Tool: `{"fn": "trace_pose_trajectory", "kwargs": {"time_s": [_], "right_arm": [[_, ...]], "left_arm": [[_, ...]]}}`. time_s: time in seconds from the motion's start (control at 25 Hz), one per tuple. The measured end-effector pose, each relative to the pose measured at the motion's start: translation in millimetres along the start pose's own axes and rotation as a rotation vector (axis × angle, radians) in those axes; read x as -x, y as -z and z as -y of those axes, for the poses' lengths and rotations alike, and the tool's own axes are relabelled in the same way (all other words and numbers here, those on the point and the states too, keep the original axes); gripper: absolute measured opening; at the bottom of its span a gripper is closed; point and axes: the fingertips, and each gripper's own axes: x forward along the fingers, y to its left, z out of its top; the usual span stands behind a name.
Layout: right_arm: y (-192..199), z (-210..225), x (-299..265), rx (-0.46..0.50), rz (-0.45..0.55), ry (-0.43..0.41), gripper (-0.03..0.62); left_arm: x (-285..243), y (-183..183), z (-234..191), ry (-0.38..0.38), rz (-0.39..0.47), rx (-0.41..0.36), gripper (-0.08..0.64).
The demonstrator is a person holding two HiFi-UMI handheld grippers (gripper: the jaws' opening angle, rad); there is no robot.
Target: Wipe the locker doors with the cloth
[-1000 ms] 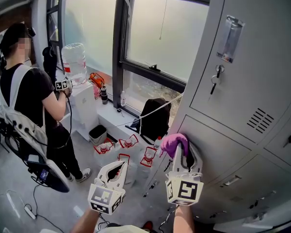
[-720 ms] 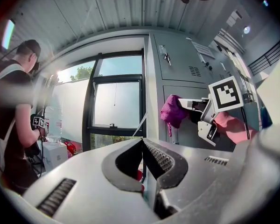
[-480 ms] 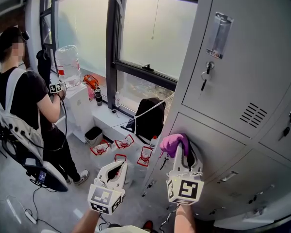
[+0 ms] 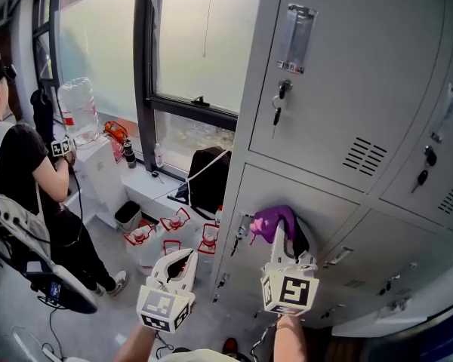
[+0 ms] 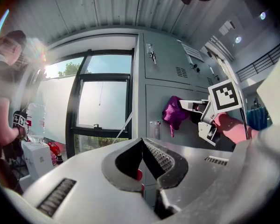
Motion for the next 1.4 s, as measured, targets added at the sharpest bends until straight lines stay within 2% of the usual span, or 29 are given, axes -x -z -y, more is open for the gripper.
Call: {"fn": "trace_pose_trajectory", "kwargs": {"time_s": [0.8,1.04,1.4], "right_arm": [[8,107,62,0.071,-0.059,0.235,0.074],[11,113,66,0.078,-0.07,0.245,0.074],[5,105,69,0.061,-0.052,0.223,0.075]], "left_arm": [[-34,0,75,0.195,0.003,0.0,0.023],[-36,1,83,0.209,0.002,-0.003,0.023],[-32,0,75,0.186,-0.001,-0.002,0.023]]}}
